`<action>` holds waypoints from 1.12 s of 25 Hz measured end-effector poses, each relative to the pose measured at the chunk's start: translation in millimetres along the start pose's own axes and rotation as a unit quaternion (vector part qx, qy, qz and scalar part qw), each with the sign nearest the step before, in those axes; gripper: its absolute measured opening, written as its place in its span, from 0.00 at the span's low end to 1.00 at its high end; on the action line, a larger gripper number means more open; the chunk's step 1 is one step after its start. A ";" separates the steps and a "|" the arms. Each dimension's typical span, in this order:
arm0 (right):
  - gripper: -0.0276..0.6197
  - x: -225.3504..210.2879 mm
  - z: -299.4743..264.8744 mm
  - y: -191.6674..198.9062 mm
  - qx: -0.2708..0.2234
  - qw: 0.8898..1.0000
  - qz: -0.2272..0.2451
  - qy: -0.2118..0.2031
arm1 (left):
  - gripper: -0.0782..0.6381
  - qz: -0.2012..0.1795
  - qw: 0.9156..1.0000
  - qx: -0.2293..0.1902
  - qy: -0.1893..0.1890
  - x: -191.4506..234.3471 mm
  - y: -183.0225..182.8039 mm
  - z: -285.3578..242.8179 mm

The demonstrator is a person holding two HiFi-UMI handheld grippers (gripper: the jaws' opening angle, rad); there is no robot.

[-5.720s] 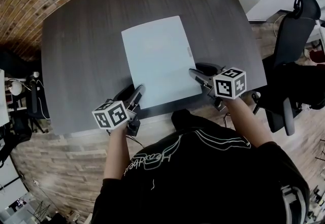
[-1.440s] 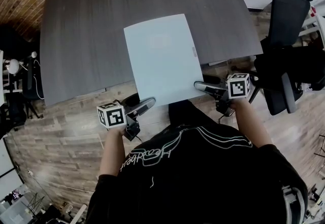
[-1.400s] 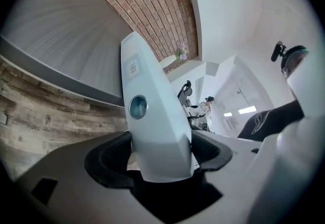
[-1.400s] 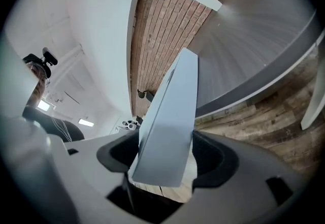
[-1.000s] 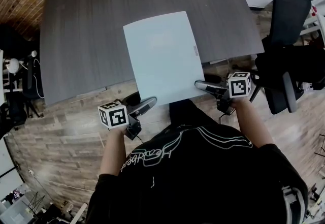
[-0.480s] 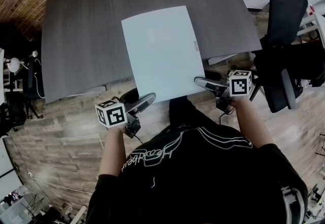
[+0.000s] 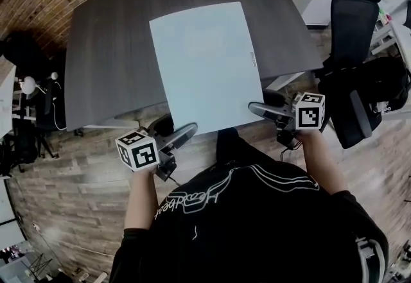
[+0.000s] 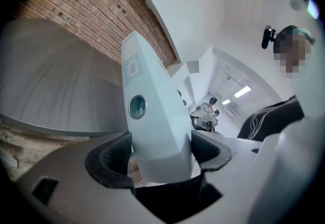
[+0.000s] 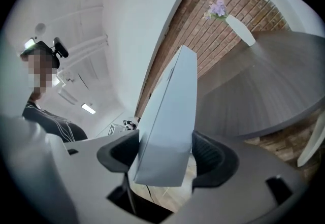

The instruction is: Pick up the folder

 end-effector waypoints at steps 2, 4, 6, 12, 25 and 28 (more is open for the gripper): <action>0.47 14.5 5.8 -5.7 -0.008 1.000 0.021 0.000 | 0.61 -0.013 1.000 -0.006 0.000 -11.6 -2.2 6.0; 0.47 28.6 11.6 -13.2 -0.017 0.999 0.042 0.001 | 0.61 -0.027 1.000 -0.013 -0.001 -22.8 -6.0 11.4; 0.47 41.8 16.9 -19.1 -0.025 0.998 0.059 0.000 | 0.61 -0.037 0.999 -0.019 -0.001 -33.5 -8.7 16.8; 0.47 71.2 24.7 -34.6 -0.047 0.995 0.090 -0.007 | 0.61 -0.062 0.997 -0.042 -0.006 -58.2 -20.3 34.0; 0.47 95.3 30.1 -48.6 -0.067 0.991 0.114 -0.016 | 0.61 -0.110 0.992 -0.058 -0.023 -85.2 -43.2 54.4; 0.48 94.8 29.7 -48.5 -0.067 0.991 0.112 -0.017 | 0.61 -0.108 0.992 -0.060 -0.024 -85.2 -42.7 54.5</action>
Point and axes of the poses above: the fingertips, and each gripper's own axes: z backward along the fingers, x to its left, y out of its underside, the point moved 5 cm from there along z, backward along the fingers, and after that the axes turned 8 degrees about x, right-handed, at the moved point
